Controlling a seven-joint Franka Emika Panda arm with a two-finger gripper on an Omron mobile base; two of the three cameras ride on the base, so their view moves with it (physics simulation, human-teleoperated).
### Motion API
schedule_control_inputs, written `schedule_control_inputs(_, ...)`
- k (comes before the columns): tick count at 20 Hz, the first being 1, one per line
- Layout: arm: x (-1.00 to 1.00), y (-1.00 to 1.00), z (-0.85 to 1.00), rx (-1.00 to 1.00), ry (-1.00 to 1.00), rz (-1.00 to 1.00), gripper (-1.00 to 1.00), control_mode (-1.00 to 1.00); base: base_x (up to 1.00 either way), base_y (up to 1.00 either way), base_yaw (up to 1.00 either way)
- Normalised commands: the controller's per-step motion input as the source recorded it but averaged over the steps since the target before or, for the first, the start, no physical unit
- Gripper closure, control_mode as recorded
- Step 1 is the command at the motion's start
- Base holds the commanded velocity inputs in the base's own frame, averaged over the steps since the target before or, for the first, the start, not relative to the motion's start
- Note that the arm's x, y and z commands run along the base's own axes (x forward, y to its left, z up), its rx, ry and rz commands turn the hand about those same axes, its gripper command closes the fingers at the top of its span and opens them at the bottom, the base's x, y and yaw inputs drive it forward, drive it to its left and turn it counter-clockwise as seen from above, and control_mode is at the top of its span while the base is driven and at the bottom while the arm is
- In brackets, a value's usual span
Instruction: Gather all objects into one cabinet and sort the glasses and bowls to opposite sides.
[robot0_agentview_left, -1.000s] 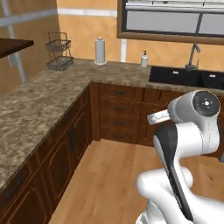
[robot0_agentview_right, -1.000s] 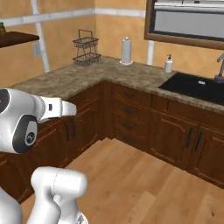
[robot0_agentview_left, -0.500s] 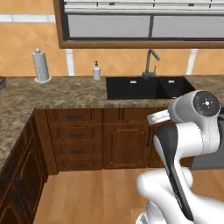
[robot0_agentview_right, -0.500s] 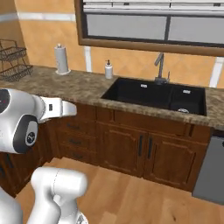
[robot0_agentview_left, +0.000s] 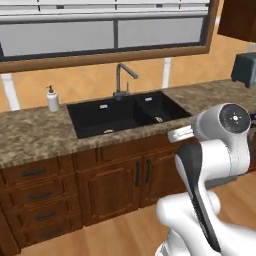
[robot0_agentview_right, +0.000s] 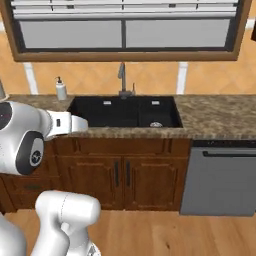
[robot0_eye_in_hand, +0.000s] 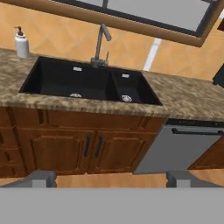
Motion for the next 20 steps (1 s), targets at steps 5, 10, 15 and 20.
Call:
schedule_control_inputs(5,0.00,0.00,0.00,0.00,0.00,0.00,-1.00,1.00,0.92,-0.03,-0.52)
schedule_control_inputs(10,0.00,0.00,0.00,0.00,0.00,0.00,-1.00,1.00,0.79,-0.15,-0.55)
schedule_control_inputs(15,0.00,0.00,0.00,0.00,0.00,0.00,-1.00,1.00,0.50,-0.22,-0.53)
schedule_control_inputs(20,0.00,0.00,0.00,0.00,0.00,0.00,-1.00,1.00,0.07,-0.57,-0.25)
